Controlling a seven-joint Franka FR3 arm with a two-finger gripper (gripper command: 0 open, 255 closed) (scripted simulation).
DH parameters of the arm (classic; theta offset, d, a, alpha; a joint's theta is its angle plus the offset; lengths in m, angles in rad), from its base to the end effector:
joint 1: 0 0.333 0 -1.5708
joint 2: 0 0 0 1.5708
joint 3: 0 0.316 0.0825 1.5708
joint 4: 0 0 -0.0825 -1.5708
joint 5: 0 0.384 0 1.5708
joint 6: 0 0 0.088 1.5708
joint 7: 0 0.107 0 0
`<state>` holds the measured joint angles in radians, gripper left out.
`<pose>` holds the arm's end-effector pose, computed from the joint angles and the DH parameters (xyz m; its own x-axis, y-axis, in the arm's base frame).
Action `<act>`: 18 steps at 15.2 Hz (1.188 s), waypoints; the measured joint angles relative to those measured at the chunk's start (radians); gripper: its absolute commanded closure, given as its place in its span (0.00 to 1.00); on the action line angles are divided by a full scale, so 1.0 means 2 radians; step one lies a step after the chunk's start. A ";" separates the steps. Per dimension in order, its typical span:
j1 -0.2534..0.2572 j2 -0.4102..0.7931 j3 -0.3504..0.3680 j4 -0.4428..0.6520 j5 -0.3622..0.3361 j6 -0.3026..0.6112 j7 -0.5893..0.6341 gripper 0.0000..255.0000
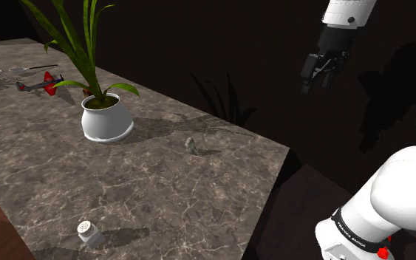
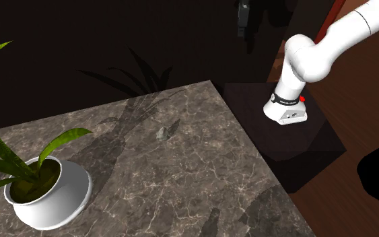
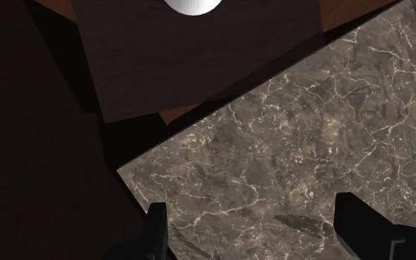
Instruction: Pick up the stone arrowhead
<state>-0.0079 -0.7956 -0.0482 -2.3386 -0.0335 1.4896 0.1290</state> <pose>0.2951 -0.0251 0.5943 0.9839 -0.1706 -0.0536 -0.1705 -0.9853 0.0060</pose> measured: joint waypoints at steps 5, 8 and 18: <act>0.012 0.029 0.005 -0.017 0.005 0.051 -0.009 0.00; 0.023 0.063 0.008 -0.031 0.008 0.106 -0.021 0.00; 0.059 0.205 0.022 -0.033 0.020 0.271 -0.061 0.00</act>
<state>0.1108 -0.3850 -0.0044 -2.4053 0.0060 2.0318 0.0072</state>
